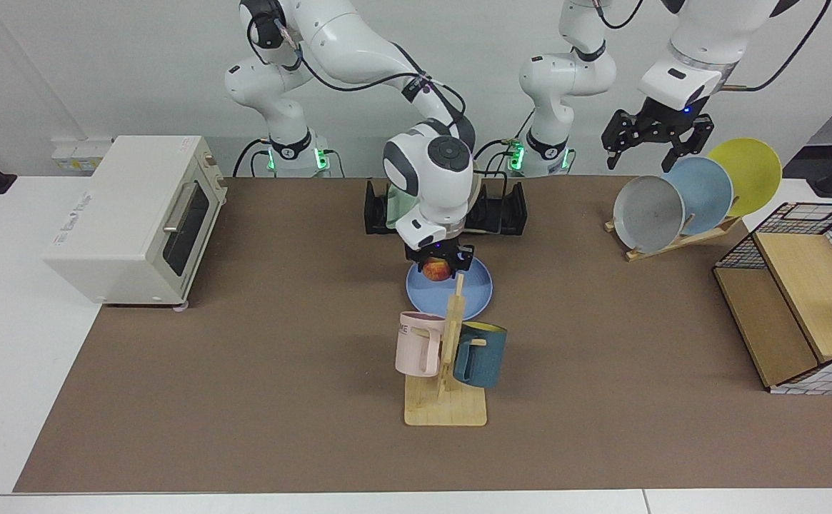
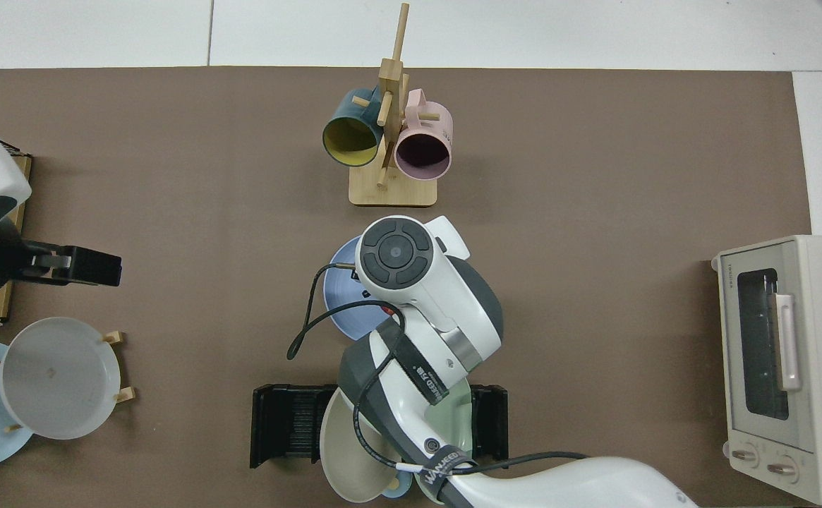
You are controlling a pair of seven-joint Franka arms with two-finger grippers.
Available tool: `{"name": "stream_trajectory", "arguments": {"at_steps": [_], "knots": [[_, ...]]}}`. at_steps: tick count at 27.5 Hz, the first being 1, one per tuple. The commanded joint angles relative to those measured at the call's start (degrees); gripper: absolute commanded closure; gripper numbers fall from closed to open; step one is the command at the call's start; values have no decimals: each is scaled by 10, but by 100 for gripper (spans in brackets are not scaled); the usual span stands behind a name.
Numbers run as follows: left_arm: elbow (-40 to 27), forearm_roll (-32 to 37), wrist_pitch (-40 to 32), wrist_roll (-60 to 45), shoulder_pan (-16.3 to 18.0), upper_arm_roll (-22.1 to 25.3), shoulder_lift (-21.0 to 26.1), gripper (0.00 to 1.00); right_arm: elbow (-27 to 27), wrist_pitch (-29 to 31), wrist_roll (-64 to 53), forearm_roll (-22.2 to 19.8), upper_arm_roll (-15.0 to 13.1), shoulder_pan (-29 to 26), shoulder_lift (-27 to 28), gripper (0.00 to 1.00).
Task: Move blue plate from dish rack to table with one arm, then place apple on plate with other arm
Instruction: 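Lower the apple onto the blue plate and release with the right gripper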
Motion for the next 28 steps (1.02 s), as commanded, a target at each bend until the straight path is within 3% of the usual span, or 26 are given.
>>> {"name": "stream_trajectory", "arguments": {"at_steps": [1, 5, 6, 7, 8, 9, 15, 20, 28], "knots": [[36, 11, -15, 5, 2, 0, 20, 0, 18, 19, 19, 29, -3, 17, 27, 100], [29, 7, -16, 6, 2, -1, 11, 0, 3, 33, 19, 33, -3, 25, 27, 96], [29, 7, -16, 5, 2, -1, 11, 0, -6, 41, 18, 32, -3, 25, 27, 77], [28, 7, -17, 5, 2, -1, 11, 0, -14, 52, 17, 32, -3, 24, 26, 45], [28, 7, -17, 3, 2, -1, 10, 0, -21, 58, 16, 32, -3, 23, 24, 6], [28, 7, -17, 2, 2, -1, 9, 0, -23, 58, 15, 30, -3, 22, 23, 0], [28, 6, -17, 3, 2, 0, 9, 0, -8, 34, 12, 29, -5, 15, 14, 0], [28, 6, -17, 3, 4, 0, 9, 0, 34, -45, -12, 25, -7, -15, -7, 0], [28, 6, -17, 3, 4, 0, 7, 0, 28, -70, -161, 23, -6, -118, -88, 0]]}}
